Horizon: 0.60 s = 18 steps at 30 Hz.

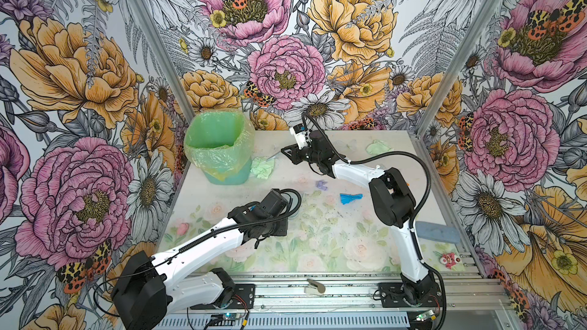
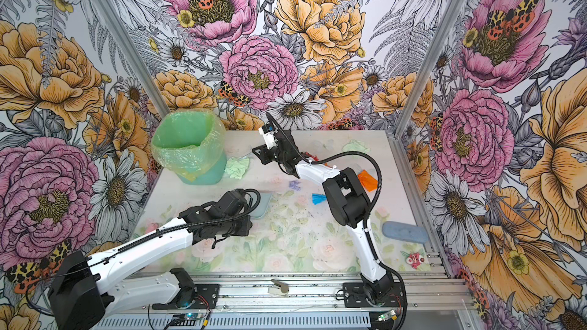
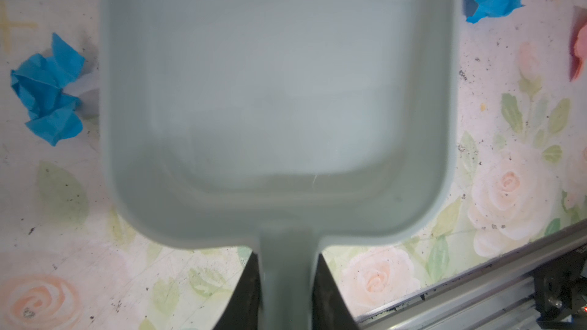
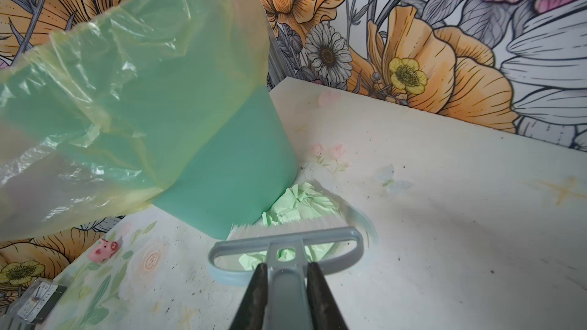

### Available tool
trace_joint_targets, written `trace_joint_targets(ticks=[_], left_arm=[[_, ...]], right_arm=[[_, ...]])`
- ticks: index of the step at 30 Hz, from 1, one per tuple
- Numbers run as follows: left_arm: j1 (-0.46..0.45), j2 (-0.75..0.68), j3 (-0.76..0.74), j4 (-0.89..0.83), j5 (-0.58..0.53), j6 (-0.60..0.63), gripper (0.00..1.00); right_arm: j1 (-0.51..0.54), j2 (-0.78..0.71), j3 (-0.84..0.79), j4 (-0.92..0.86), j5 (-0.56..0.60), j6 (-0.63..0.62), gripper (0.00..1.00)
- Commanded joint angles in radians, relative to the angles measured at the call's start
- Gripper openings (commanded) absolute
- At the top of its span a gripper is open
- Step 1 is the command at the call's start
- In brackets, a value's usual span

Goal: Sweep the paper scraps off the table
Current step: 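Push the light green paper scrap with the brush bristles using the right gripper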

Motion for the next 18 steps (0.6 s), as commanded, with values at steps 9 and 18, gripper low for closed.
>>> trace_joint_targets(ticks=[9, 18], left_arm=[[-0.010, 0.032, -0.009, 0.002, -0.024, -0.013, 0.16], [-0.010, 0.045, -0.006, 0.004, -0.030, -0.008, 0.17]], right_arm=[[0.034, 0.101, 0.071, 0.033, 0.032, -0.001, 0.00], [0.033, 0.089, 0.034, -0.055, 0.082, -0.072, 0.00]])
